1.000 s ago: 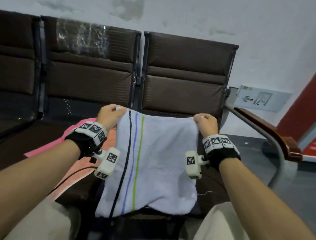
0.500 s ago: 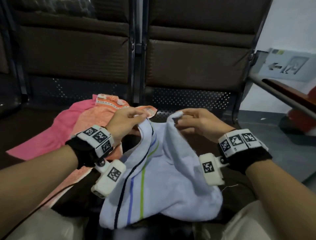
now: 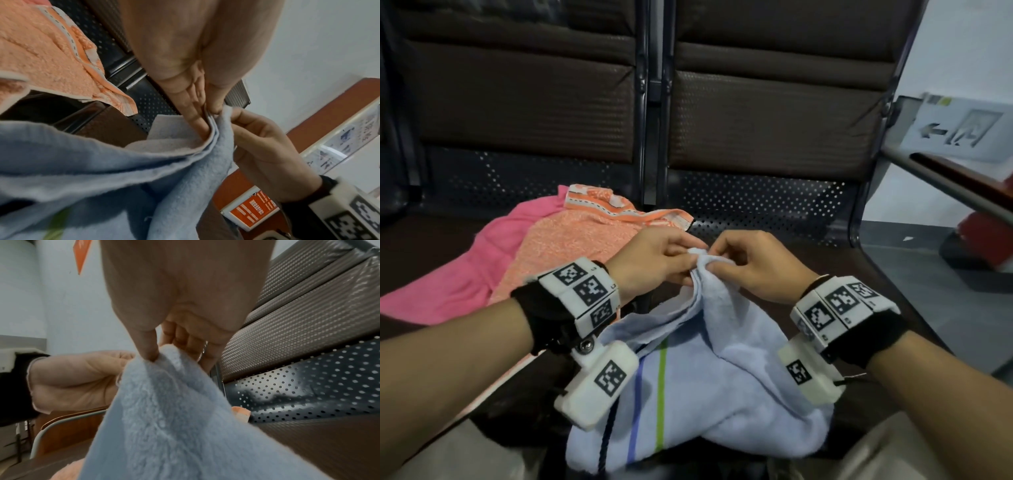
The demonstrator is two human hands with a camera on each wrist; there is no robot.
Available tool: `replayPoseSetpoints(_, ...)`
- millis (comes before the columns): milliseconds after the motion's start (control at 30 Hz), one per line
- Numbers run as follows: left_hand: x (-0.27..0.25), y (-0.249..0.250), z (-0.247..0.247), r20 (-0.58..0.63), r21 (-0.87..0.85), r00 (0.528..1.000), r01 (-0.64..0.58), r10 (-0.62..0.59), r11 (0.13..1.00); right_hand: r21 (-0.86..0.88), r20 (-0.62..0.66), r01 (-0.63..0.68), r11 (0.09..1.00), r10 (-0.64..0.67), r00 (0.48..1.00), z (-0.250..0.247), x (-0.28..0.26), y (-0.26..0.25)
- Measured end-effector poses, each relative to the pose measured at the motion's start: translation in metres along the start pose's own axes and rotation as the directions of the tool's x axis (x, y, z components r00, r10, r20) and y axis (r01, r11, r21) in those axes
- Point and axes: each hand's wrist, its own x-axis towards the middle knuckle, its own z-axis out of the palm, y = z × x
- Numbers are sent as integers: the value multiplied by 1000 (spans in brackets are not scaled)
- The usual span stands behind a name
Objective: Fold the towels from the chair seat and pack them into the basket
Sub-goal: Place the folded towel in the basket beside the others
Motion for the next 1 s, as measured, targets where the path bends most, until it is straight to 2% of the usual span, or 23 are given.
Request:
replayPoseSetpoints(133,-5,2,4,3,-39,1000,-2,2,999,20,-49,-20,1000,21,999,4,-1,4)
replayPoseSetpoints(333,-8,5,8,48,-97,997,70,-65,993,39,-115,-45,998,49,992,7,-2,3)
replayPoseSetpoints(433,-12,3,5,86,-27,996,24,-21,999,71,-112,-70,995,78,991,9,-1,2)
replayPoseSetpoints(500,-13,1,3,70,28,997,-11,9,1000,72,-92,-79,994,85,992,10,-1,0)
replayPoseSetpoints(600,-11,-2,-3,-9,133,999,-52,54,990,-50,-12,-54,997,53,999,7,-1,-1)
replayPoseSetpoints(667,-9,-3,-9,-94,182,992,-66,84,981,-238,114,-16,971,44,992,3,-3,0)
replayPoseSetpoints(733,-8,-4,-17,-193,219,974,-77,120,973,-467,227,13,884,106,968,0,-4,3)
replayPoseSetpoints(800,-6,-6,-24,-270,242,952,-74,141,967,-614,235,-4,790,187,954,-3,-6,4)
replayPoseSetpoints(867,-5,-8,-27,-321,247,938,-50,130,968,-645,176,-18,764,171,969,-6,-6,2)
replayPoseSetpoints(900,-4,-9,-28,-348,239,930,-36,120,970,-621,143,-20,783,139,980,-7,-6,0)
replayPoseSetpoints(1000,1,-8,-31,-410,217,904,-30,119,976,-410,7,-99,907,112,994,-7,-5,-11)
